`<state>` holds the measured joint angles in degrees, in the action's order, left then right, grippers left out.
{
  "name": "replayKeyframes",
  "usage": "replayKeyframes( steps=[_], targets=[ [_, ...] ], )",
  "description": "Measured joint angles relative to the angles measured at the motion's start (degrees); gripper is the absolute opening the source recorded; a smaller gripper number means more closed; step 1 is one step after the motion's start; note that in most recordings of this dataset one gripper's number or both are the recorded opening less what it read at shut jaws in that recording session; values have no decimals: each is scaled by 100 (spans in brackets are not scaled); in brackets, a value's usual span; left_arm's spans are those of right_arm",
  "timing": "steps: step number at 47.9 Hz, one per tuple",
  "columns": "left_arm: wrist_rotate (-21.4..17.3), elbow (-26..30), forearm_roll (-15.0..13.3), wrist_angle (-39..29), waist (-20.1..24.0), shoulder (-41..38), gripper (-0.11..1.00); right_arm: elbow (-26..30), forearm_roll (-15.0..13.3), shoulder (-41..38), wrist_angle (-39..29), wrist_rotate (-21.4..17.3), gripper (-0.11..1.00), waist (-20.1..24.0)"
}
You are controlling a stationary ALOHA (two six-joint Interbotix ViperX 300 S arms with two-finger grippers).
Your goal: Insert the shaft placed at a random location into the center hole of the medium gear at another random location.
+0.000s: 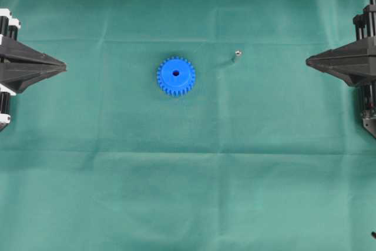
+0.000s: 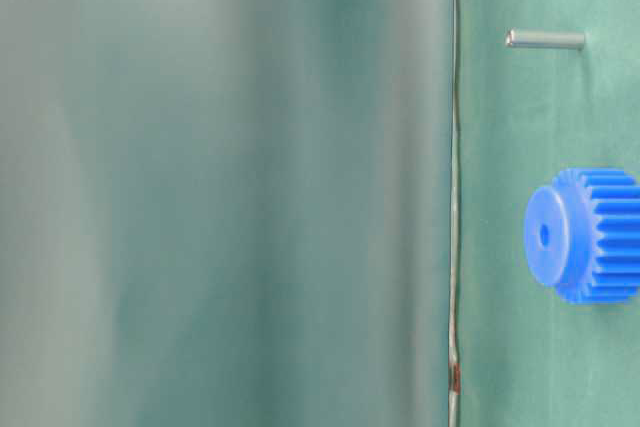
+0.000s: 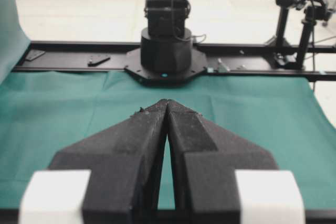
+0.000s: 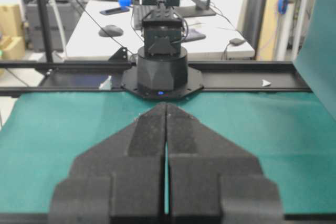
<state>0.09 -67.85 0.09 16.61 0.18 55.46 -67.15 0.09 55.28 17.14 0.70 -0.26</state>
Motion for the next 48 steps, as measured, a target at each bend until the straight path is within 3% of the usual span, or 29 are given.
replayKeyframes(
  steps=[16,33,38,48],
  targets=[
    [26,53,53,-211,-53,-9,0,105,0,-9,-703,9,1,-79],
    [35,53,53,-220,-53,-18,0,114,35,-861,-325,9,4,-510],
    [44,53,53,-229,-53,-18,0,123,88,-1318,-176,9,23,-624],
    [53,53,53,-229,-53,-18,0,211,185,-2514,53,9,84,-729]
  ],
)
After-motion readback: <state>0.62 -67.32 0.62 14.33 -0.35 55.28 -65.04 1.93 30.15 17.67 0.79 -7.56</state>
